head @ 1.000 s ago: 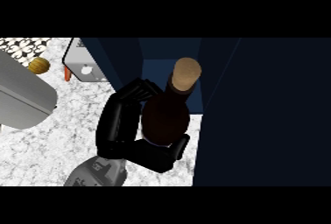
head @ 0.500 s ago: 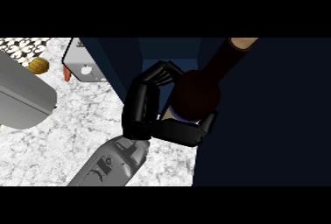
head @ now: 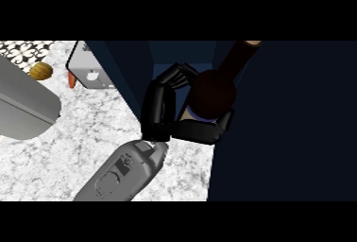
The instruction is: Pick up the wine, place it into the cabinet and close the cabinet
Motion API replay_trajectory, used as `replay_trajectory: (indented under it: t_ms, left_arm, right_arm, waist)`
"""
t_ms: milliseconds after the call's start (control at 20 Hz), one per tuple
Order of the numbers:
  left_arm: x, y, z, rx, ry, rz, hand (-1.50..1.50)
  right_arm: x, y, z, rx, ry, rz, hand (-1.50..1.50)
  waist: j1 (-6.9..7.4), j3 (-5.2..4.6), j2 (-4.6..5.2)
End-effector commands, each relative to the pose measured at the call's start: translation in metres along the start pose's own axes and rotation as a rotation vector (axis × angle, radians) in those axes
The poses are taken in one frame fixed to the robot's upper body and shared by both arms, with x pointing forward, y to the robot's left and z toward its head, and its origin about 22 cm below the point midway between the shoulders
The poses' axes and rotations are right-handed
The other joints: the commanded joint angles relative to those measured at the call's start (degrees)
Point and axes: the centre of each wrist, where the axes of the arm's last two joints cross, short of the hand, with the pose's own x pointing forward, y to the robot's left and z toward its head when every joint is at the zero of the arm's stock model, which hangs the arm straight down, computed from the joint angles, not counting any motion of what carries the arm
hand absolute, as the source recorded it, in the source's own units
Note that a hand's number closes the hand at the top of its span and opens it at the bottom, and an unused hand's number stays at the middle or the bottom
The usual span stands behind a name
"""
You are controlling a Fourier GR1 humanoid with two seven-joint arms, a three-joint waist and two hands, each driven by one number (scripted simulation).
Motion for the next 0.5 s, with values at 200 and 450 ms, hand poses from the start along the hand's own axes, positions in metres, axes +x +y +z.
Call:
replay_trajectory:
  t_ms: [200,450]
  left_arm:
    - [-0.011,0.002,0.008,0.047,0.01,0.055,1.5]
    - [-0.05,0.013,0.01,0.044,0.022,-0.035,1.5]
  right_arm:
    - [0.02,0.002,0.016,0.011,-0.054,-0.046,-1.5]
    - [0.02,-0.003,0.022,0.032,-0.065,-0.042,-1.5]
  waist:
    - [0.37,-0.01,-0.06]
    - [-0.06,0.0,0.01]
